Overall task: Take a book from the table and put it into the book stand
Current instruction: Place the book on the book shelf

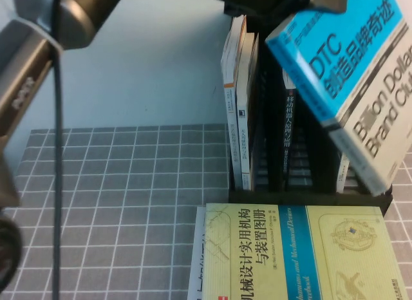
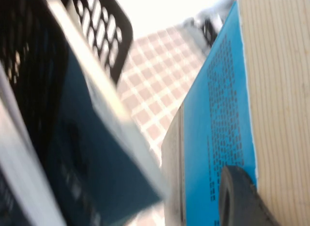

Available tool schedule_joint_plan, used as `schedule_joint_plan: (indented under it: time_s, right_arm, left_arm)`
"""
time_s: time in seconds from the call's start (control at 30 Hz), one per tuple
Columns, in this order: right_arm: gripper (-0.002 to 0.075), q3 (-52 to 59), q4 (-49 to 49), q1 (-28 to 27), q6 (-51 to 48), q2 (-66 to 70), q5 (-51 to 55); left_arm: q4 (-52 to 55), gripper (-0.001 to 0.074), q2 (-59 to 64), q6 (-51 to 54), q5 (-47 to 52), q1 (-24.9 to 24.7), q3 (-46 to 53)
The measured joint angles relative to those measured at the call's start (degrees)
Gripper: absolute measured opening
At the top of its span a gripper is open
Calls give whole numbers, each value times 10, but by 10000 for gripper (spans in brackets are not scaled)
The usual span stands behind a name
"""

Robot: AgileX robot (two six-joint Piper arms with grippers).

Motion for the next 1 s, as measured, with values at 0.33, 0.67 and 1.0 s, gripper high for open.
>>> schedule_joint_plan:
  time_s: [0.33, 0.67, 1.0]
  right_arm:
    - [-3, 9, 0, 1, -4, -3, -22]
    - [-3, 95, 0, 1, 118, 2, 166]
    - [-3, 186, -5, 1, 198, 18, 252]
  left_arm:
    - [226, 184, 105, -201, -5, -48, -167]
    - [491, 183, 110, -307, -30, -130, -171]
    - [710, 184, 110, -391, -76, -195, -171]
